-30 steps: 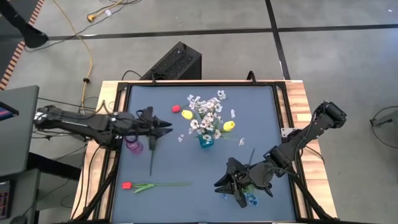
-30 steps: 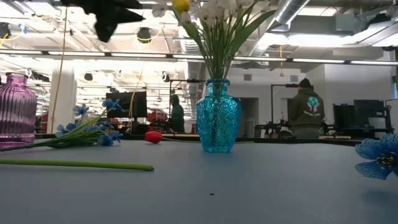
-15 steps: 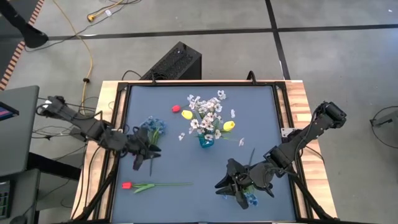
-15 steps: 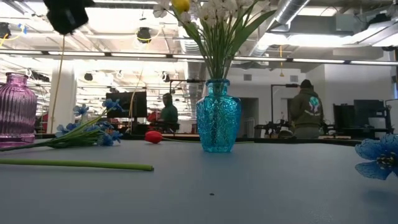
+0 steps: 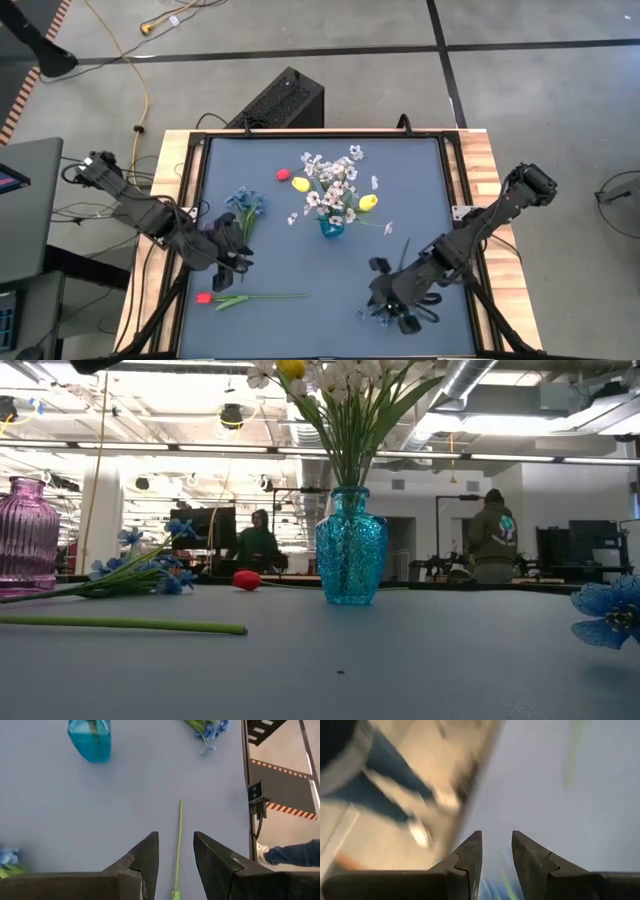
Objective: Sort flowers into vase by color
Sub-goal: Put the bottom blue flowers into the purple vase
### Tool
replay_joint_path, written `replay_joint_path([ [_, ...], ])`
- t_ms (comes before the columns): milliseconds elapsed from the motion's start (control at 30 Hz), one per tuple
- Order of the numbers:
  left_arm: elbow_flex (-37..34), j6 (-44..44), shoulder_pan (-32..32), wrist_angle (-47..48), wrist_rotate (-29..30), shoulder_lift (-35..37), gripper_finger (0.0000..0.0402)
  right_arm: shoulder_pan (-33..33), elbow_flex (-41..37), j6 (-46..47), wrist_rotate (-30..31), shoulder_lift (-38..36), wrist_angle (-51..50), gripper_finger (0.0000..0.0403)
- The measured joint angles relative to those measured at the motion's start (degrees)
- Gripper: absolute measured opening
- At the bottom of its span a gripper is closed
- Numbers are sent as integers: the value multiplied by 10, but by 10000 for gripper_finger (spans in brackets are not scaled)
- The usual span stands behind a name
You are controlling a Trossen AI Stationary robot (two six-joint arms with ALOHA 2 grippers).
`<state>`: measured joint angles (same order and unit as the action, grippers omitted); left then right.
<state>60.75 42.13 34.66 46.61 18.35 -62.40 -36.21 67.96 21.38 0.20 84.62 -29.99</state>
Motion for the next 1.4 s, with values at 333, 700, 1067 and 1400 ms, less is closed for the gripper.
replay_joint_path([
  [333,-1,25,14,2,44,-14,110,15,-13,-301,12,0,-257,133],
  [700,-1,41,45,2,35,-17,151,25,-113,-386,13,10,-231,212],
  [1067,-3,25,54,8,71,-75,187,35,-199,-396,28,10,-129,225],
  [1400,-3,11,53,-17,42,-112,188,67,-269,-403,4,10,-22,218],
])
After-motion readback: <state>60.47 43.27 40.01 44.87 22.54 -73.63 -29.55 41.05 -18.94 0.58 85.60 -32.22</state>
